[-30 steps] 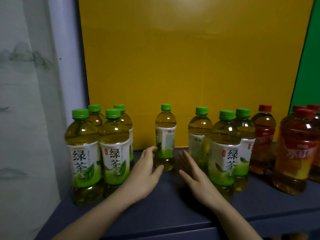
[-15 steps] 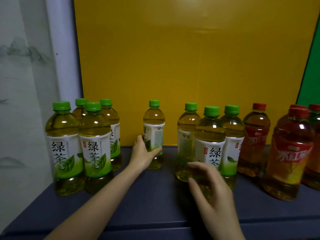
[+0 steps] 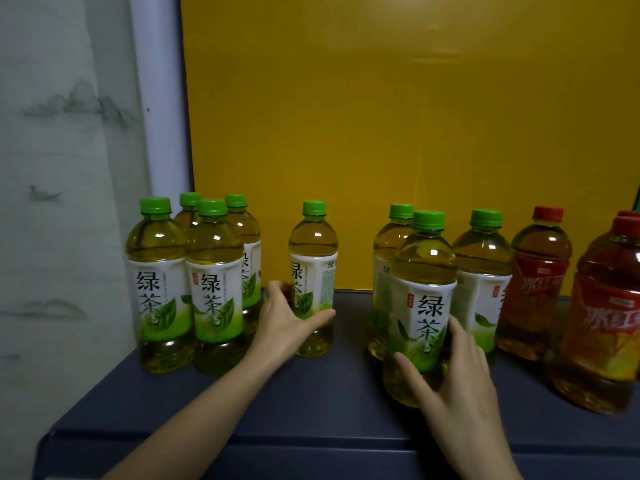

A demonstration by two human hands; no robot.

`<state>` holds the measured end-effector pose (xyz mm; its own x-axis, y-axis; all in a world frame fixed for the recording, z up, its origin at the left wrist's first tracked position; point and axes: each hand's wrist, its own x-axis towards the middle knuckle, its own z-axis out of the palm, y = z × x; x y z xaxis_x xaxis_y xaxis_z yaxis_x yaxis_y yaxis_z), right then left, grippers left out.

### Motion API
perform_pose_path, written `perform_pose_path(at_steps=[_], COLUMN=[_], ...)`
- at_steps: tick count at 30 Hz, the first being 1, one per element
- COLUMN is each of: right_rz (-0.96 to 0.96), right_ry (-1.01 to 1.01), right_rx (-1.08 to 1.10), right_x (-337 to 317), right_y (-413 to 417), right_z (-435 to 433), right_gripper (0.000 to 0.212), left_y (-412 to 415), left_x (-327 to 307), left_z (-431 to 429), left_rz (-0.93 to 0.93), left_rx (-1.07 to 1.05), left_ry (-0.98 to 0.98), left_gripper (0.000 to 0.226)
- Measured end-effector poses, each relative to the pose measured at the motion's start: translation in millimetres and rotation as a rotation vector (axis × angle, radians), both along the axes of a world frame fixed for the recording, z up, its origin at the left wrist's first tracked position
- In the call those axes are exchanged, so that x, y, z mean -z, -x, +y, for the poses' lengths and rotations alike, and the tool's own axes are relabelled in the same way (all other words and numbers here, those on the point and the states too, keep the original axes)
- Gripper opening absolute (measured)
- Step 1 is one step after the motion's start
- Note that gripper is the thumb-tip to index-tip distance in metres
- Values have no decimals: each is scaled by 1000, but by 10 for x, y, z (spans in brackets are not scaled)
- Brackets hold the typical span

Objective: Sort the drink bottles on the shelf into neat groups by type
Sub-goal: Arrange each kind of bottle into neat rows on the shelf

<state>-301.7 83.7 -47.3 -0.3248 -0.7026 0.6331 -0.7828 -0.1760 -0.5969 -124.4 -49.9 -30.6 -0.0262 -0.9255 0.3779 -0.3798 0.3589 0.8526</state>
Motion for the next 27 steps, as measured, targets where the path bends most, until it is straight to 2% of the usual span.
perform_pose_path(at_steps=[3,6,11,17,20,27], right_rz=[32,51,83,76,57,2], right_ry=[-7,-13,-90,-106,-130,-213], right_rx=[-71,-151,-237,-316,-304,-196], right_x=[-40,-74,-137,-156,-116,-159], right_y=[-51,-115,-223,-395,-475,-619], right_z=[3,-42,-179,-438,-632,-922], right_gripper=[76,74,67,66,72,68], left_y=[-41,-83,-101,-82,-74,-67], left_x=[-35,-40,17,64,87,118], left_z=[30,26,-31,-48,-102,-230], left_rz=[190,280,221,190,159,88], left_rx=[174,257,232,191,118,-2], left_ry=[-130,-152,-104,-24,15,75], left_gripper=[60,65,67,55,52,57])
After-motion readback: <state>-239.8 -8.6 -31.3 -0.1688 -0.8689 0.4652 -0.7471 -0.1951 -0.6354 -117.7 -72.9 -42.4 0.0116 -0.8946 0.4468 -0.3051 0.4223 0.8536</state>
